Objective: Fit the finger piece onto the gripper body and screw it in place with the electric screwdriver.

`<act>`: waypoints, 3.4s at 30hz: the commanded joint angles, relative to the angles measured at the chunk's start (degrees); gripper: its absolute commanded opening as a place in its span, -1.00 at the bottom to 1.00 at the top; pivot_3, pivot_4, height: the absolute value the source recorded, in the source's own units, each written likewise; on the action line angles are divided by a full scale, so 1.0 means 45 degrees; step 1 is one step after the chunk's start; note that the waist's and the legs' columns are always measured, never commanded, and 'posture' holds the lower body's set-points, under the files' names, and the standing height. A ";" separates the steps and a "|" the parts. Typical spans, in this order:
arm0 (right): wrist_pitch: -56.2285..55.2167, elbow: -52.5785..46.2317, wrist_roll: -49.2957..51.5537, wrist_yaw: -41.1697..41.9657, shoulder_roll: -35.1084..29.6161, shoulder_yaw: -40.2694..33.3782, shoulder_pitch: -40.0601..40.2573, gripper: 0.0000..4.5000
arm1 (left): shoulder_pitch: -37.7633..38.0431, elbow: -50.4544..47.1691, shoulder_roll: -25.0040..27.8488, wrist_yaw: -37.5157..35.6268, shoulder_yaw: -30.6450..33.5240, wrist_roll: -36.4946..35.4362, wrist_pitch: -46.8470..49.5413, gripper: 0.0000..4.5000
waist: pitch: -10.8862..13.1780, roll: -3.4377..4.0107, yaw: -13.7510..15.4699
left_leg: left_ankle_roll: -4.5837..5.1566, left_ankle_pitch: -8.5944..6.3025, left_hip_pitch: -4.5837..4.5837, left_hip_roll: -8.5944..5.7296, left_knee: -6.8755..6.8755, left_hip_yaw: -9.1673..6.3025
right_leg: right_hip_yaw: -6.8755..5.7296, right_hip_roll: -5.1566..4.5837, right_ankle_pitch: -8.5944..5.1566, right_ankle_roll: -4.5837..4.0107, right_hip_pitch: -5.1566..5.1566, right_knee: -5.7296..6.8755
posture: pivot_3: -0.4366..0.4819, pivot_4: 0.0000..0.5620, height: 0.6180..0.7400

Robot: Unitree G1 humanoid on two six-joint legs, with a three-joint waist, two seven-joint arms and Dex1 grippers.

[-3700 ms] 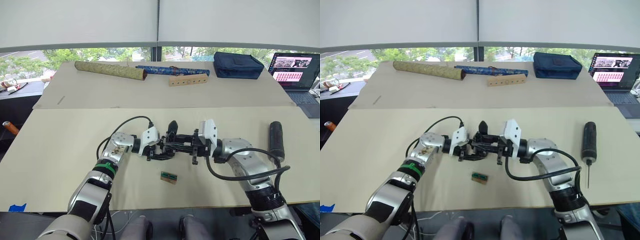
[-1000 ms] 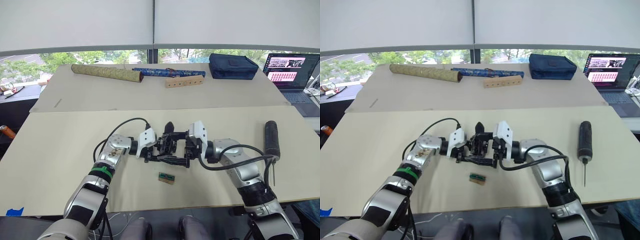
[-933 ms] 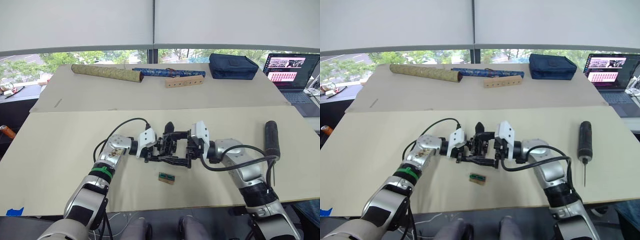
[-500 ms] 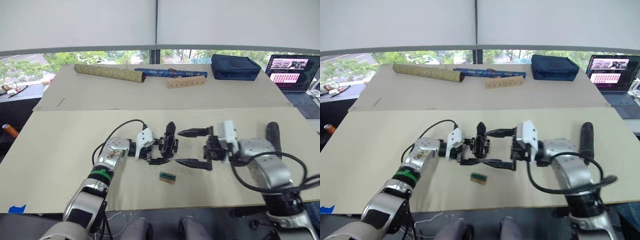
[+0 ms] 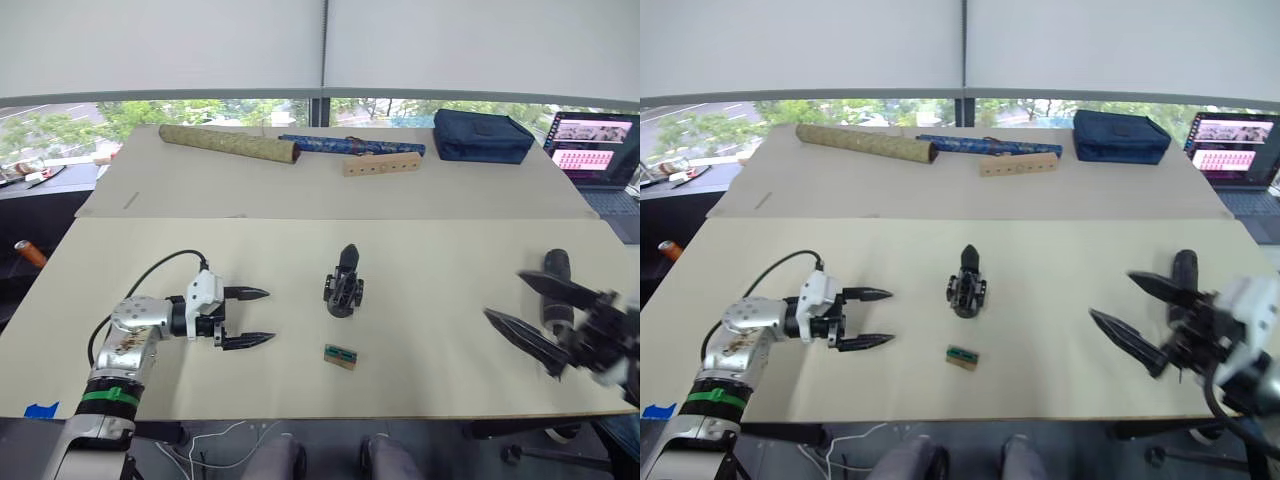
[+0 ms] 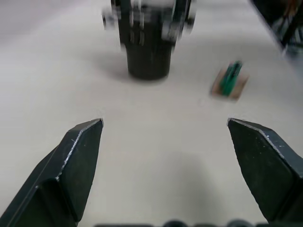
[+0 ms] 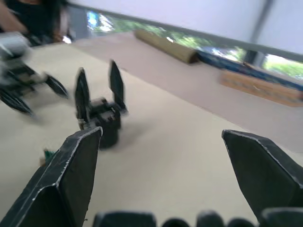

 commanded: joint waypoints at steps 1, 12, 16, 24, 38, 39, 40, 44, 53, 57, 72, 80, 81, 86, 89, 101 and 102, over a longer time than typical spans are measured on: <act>-0.0954 -0.0060 -0.0302 -0.0643 0.1008 -0.1782 0.1199 1.00 | -0.0163 -0.2013 0.0358 0.0426 0.0702 -0.1327 0.1433 0.98 | 0.0002 0.0009 0.0034 | -0.0044 -0.0028 0.0000 -0.0003 0.0003 0.0004 | 0.0003 0.0001 0.0011 0.0005 -0.0002 -0.0013 | -0.05 -0.47 1.00; 0.0397 -0.0696 -0.0228 -0.4239 0.2726 -0.2077 0.3662 1.00 | -0.0315 -0.4797 0.0665 0.1256 0.1002 -0.3370 0.4612 0.98 | 0.0011 0.0083 -0.0410 | 0.0068 0.0021 0.0047 -0.0004 -0.0006 0.0046 | 0.0071 0.0052 0.0011 0.0011 -0.0003 0.0019 | -0.05 -0.47 1.00; 0.3515 0.0115 0.0770 -0.6422 0.0139 -0.1576 0.1396 1.00 | -0.0452 -0.5431 0.0502 0.1382 0.0914 -0.3488 0.4701 0.98 | 0.0018 0.0079 -0.0493 | 0.0073 0.0022 0.0065 -0.0019 -0.0001 0.0062 | 0.0081 0.0070 0.0017 0.0005 0.0001 0.0014 | -0.05 -0.47 1.00; 0.6749 0.5496 -0.0074 -0.7740 -0.2990 0.1467 -0.4514 1.00 | -0.0802 -0.6793 0.0303 0.2033 0.0299 -0.3601 0.5139 0.98 | 0.0041 0.0059 -0.0235 | 0.0093 0.0034 0.0011 -0.0038 0.0003 0.0058 | 0.0066 0.0113 0.0015 0.0002 -0.0010 -0.0010 | -0.05 -0.47 1.00; 0.6632 1.1816 -0.3023 -0.5134 -0.4300 0.5704 -0.9399 1.00 | 0.0040 -0.7738 0.0730 0.2387 0.0214 -0.3626 0.5212 0.98 | 0.0042 0.0065 -0.0391 | 0.0120 0.0024 0.0011 -0.0040 0.0016 0.0093 | 0.0024 0.0126 0.0020 0.0011 0.0000 -0.0022 | -0.05 -0.47 1.00; 0.6616 1.2087 -0.3179 -0.4994 -0.4308 0.5870 -0.9599 1.00 | 0.0039 -0.7733 0.0765 0.2355 0.0196 -0.3623 0.5208 0.98 | 0.0042 0.0065 -0.0395 | 0.0121 0.0024 0.0013 -0.0041 0.0016 0.0093 | 0.0025 0.0126 0.0021 0.0012 0.0000 -0.0020 | -0.05 -0.47 1.00; 0.6450 1.2418 -0.3398 -0.4773 -0.4312 0.6100 -0.9792 0.89 | 0.0014 -0.7702 0.0781 0.2339 0.0179 -0.3626 0.5203 0.99 | 0.0042 0.0065 -0.0381 | 0.0120 0.0025 0.0015 -0.0040 0.0016 0.0092 | 0.0023 0.0128 0.0021 0.0012 0.0001 -0.0017 | -0.05 -0.47 1.00; 0.5706 1.3625 -0.4239 -0.4234 -0.4249 0.6667 -1.0467 0.33 | -0.0059 -0.7591 0.0835 0.2264 0.0094 -0.3612 0.5207 1.00 | 0.0042 0.0065 -0.0389 | 0.0116 0.0027 0.0011 -0.0039 0.0017 0.0093 | 0.0015 0.0128 0.0021 0.0012 0.0002 -0.0022 | -0.05 -0.47 1.00; 0.4380 1.2047 -0.4409 -0.2372 -0.4453 0.6134 -0.9904 -0.12 | 0.0356 -0.6995 0.0770 0.2029 0.0025 -0.3273 0.4710 1.00 | 0.0041 0.0081 -0.0423 | 0.0108 0.0030 0.0010 -0.0041 0.0016 0.0098 | 0.0032 0.0125 0.0025 0.0018 -0.0013 -0.0017 | -0.05 -0.47 1.00; 0.5899 0.7649 -0.3211 -0.1228 -0.4907 0.5795 -0.8277 -0.12 | 0.0758 -0.7007 0.1026 0.1853 0.0290 -0.3289 0.4552 1.00 | 0.0099 0.0193 -0.0411 | 0.0106 0.0031 -0.0018 -0.0033 0.0008 0.0097 | 0.0033 0.0124 0.0025 0.0019 -0.0050 -0.0006 | -0.05 -0.47 1.00; 0.5286 0.1353 -0.3879 -0.1883 -0.4057 0.8262 -0.5066 -0.12 | 0.2763 -0.5737 0.1302 0.0927 0.0428 -0.2105 0.2383 1.00 | 0.0130 0.0214 -0.0283 | 0.0104 0.0029 -0.0024 -0.0062 0.0028 0.0060 | -0.0010 0.0086 0.0026 0.0021 -0.0036 -0.0019 | -0.05 -0.47 1.00; 0.4669 0.2145 -0.4379 -0.1127 -0.4249 0.8868 -0.5335 0.35 | 0.2977 -0.5487 0.1349 0.0903 0.0431 -0.1898 0.2092 1.00 | 0.0135 0.0206 -0.0339 | 0.0104 0.0029 -0.0017 -0.0051 0.0028 0.0051 | -0.0024 0.0084 0.0026 0.0020 -0.0029 -0.0016 | -0.05 -0.47 1.00; 0.4677 0.2202 -0.4414 -0.1054 -0.4265 0.8913 -0.5410 0.49 | 0.2944 -0.5481 0.1316 0.0934 0.0396 -0.1870 0.2090 1.00 | 0.0135 0.0206 -0.0344 | 0.0105 0.0029 -0.0016 -0.0050 0.0027 0.0048 | -0.0024 0.0084 0.0026 0.0020 -0.0028 -0.0016 | -0.05 -0.47 1.00; 0.5510 0.1909 -0.4216 -0.0587 -0.5015 0.8853 -0.5951 0.99 | 0.2912 -0.5582 0.1203 0.1076 0.0262 -0.1833 0.2177 1.00 | 0.0135 0.0207 -0.0345 | 0.0105 0.0029 -0.0015 -0.0051 0.0027 0.0049 | -0.0025 0.0084 0.0026 0.0020 -0.0031 -0.0014 | -0.05 -0.47 1.00; 0.6524 0.1387 -0.4015 -0.0005 -0.6407 0.8843 -0.6373 0.99 | 0.2952 -0.5637 0.1125 0.1104 0.0134 -0.1806 0.2162 1.00 | 0.0137 0.0210 -0.0330 | 0.0107 0.0027 -0.0017 -0.0049 0.0027 0.0045 | -0.0037 0.0063 0.0026 0.0020 -0.0030 -0.0017 | -0.05 -0.47 1.00; 1.3870 0.1112 -0.2335 0.1422 -0.9006 1.3683 -1.3309 0.99 | 0.2489 -0.5561 0.0460 0.1279 -0.0477 -0.1612 0.2104 1.00 | 0.0139 0.0208 -0.0375 | 0.0103 0.0020 -0.0048 -0.0021 0.0021 0.0044 | -0.0038 0.0028 0.0025 0.0003 -0.0064 -0.0032 | -0.05 -0.47 1.00; 1.4194 0.1219 -0.2455 0.1327 -0.8916 1.4331 -1.3858 0.99 | 0.2478 -0.5600 0.0425 0.1269 -0.0522 -0.1618 0.2116 1.00 | 0.0139 0.0208 -0.0376 | 0.0103 0.0020 -0.0058 -0.0020 0.0021 0.0042 | -0.0039 0.0026 0.0025 0.0003 -0.0071 -0.0036 | -0.05 -0.47 1.00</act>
